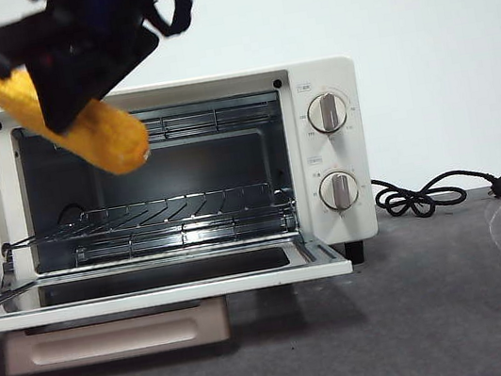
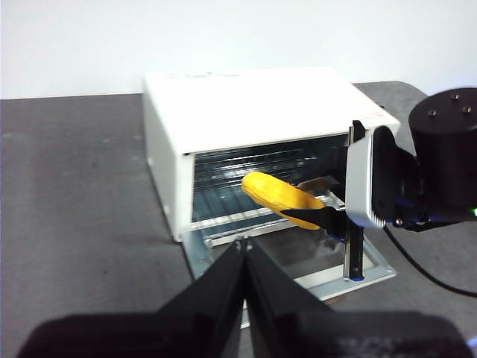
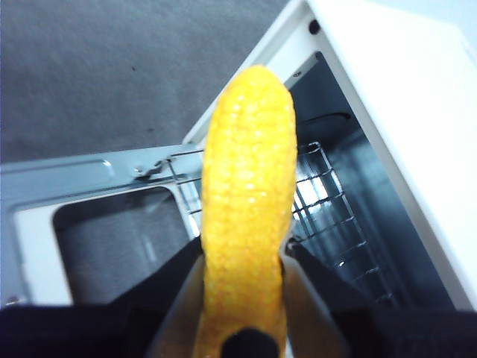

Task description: Take the corn from the table,put the corn in the oven

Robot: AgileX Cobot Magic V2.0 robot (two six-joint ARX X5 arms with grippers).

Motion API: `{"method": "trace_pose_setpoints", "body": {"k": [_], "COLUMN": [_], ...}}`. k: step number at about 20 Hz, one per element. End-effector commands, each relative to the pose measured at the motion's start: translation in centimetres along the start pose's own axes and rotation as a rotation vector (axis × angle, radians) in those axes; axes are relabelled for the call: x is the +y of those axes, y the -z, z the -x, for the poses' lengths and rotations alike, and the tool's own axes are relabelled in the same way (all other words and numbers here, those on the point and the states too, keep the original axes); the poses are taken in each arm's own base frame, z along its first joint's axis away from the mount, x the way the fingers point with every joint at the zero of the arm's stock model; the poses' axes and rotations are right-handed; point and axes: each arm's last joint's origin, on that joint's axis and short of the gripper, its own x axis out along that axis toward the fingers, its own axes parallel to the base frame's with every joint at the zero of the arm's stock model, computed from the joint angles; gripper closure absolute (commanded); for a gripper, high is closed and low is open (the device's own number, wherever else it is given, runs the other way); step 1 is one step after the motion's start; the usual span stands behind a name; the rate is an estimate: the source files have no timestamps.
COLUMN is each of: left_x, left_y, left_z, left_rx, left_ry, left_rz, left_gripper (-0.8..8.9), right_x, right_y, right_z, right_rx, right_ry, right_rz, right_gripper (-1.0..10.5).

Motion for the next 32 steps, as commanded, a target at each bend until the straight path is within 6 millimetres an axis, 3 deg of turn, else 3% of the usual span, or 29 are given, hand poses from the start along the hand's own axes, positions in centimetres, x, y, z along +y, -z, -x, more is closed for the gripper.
{"method": "trace_pose_setpoints", "body": {"k": [1, 15, 23, 28, 32], "left_x": [0.2, 0.3, 0.3, 0.3, 0.3], "left_y": [0.1, 0.4, 0.4, 0.4, 0.4], "left_z": [0.3, 0.3, 0.3, 0.3, 0.3], "left_rx": [-0.007, 0.024, 0.019, 0.017, 0.017], "left_ry": [-0.014, -0.022, -0.038, -0.046, -0.046], "left_rz": [0.006, -0.004, -0.004, -0.005, -0.005], "left_gripper": [8.19, 8.19, 8.19, 8.19, 8.19], "right_x": [0.5, 0.1, -1.3, -1.6, -1.6], "right_y": [0.4, 3.7, 5.1, 5.4, 5.3], "right_z": [-1.3, -6.9, -7.8, -7.9, -7.8], "right_rx": [0.020, 0.175, 0.231, 0.237, 0.227], "right_ry": [0.026, 0.238, 0.272, 0.280, 0.286], "right_rz": [0.112, 0.247, 0.228, 0.209, 0.162], "right_gripper": [9.6, 9.6, 9.3, 6.6, 5.2]}}
